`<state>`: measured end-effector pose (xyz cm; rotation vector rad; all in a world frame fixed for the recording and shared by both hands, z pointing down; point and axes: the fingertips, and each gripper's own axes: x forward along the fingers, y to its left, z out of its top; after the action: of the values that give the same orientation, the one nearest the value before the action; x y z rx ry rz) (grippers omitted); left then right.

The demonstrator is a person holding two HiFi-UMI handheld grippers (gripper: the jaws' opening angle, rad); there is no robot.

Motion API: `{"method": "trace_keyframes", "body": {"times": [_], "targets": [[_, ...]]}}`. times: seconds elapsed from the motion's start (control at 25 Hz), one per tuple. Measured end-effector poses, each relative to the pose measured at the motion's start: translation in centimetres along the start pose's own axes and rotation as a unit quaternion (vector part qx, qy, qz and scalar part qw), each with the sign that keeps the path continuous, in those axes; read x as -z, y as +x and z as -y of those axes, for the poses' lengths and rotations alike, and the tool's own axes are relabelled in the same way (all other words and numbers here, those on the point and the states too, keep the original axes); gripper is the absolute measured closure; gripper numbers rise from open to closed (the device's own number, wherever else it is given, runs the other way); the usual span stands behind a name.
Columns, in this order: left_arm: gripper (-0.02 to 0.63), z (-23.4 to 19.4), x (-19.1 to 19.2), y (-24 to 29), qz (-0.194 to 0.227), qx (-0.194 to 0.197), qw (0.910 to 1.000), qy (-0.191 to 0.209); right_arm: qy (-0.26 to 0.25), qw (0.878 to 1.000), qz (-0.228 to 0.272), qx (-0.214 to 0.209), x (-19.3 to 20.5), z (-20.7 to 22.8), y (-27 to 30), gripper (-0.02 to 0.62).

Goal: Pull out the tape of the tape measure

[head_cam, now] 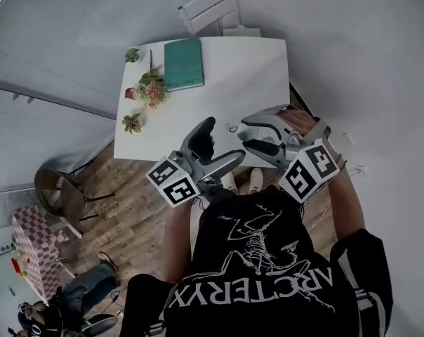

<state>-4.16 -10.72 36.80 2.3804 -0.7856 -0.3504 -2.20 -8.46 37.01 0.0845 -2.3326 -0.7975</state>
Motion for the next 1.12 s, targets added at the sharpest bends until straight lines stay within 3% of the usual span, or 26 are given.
{"method": "trace_keyframes", "body": {"times": [0.16,0.2,0.24,0.28,0.4,0.6,0.8,0.96,1.12], "targets": [[0.065,1.1,-0.2,-0.1,0.002,0.032,0.9995,0.007,-0.012,1.000,-0.001,-0.002,-0.4,-0.1,0.0,0.377],[0.174,1.2,-0.2,-0.2,0.005,0.040,0.9991,0.012,-0.014,1.000,-0.001,-0.003,-0.4,-0.1,0.0,0.377],[0.337,1.3,-0.3,-0.4,0.009,0.047,0.9987,0.018,-0.016,1.000,-0.002,-0.003,-0.5,-0.2,0.0,0.377],[0.458,1.4,-0.5,-0.5,0.013,0.052,0.9983,0.021,-0.017,1.000,-0.002,-0.004,-0.5,-0.3,0.0,0.377],[0.549,1.3,-0.7,-0.5,0.013,0.053,0.9980,0.031,-0.020,1.000,0.003,-0.008,-1.0,-0.3,0.0,0.377],[0.583,0.3,-1.0,-0.8,0.004,0.035,0.9987,0.035,-0.010,1.000,0.002,0.005,-0.2,0.3,-0.5,0.377],[0.584,-4.1,-4.5,-6.2,0.049,-0.058,0.9962,0.041,0.038,0.998,-0.029,0.051,3.9,2.5,-2.4,0.377],[0.584,-6.6,-7.7,-11.4,0.089,-0.133,0.9855,0.058,0.069,0.992,-0.050,0.092,6.5,4.3,-5.1,0.377],[0.584,-8.1,-11.1,-16.7,0.138,-0.198,0.9678,0.073,0.098,0.984,-0.065,0.136,8.7,6.2,-8.0,0.377]]}}
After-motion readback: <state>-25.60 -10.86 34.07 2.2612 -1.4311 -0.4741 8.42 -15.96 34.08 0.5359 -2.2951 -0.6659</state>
